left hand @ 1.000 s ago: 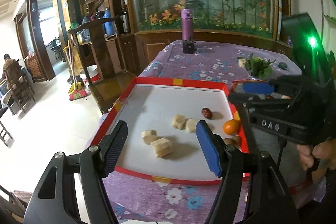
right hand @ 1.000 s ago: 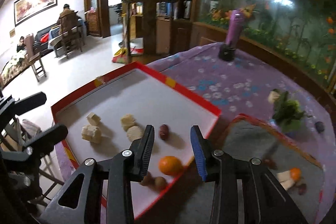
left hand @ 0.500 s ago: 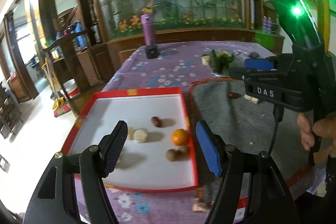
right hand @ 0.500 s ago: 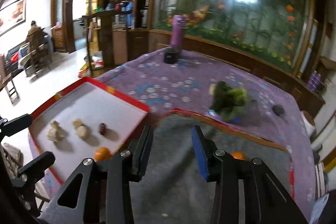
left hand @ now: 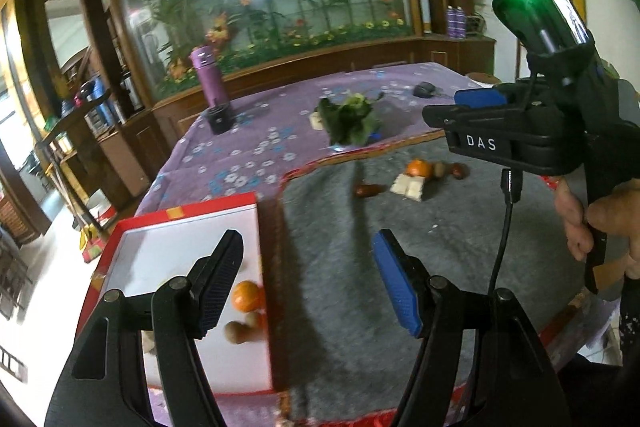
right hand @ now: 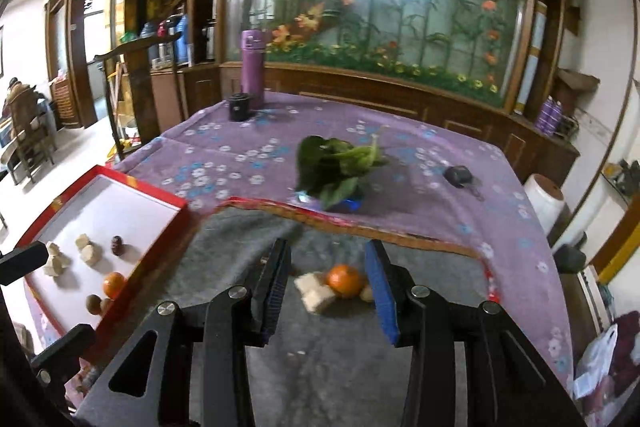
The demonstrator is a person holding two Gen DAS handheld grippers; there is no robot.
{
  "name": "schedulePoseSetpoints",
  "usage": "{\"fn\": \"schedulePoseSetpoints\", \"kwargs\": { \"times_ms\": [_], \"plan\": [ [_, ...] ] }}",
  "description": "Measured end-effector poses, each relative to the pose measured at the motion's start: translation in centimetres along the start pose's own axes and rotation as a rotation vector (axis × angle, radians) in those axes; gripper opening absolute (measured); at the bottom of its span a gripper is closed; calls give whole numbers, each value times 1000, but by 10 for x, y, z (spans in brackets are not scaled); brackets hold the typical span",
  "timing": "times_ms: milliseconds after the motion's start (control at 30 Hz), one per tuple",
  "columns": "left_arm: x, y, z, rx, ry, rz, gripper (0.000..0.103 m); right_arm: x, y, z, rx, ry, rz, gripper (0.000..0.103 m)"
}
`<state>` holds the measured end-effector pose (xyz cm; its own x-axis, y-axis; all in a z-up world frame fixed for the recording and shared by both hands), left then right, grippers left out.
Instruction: Organize fruits
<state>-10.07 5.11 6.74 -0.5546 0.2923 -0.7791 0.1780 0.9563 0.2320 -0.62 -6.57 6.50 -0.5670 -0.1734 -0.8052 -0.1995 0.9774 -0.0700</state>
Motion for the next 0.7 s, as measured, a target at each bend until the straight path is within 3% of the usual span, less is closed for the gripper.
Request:
{"fn": "schedulePoseSetpoints", "kwargs": {
  "times_ms": [400, 700],
  "plan": [
    [-26, -58, 23, 61, 21, 105, 67, 22, -80, 10, 36, 64, 133, 43],
    [-42, -94, 38, 104, 26, 161, 67, 40, -117, 25, 54, 107, 185, 44]
  ]
}}
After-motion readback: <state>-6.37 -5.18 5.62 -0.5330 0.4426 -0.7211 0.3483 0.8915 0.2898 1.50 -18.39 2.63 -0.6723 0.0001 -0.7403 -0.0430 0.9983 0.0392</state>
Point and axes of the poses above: each gripper's, at about its wrist camera, not at the fingertips, and z roughly the way its jaws point, y to its left, x to its underside, the point moved 8 cm from there along z, roughly the way its jaws point, and after that the axes turned 2 degrees about z, right-handed, at the moved point
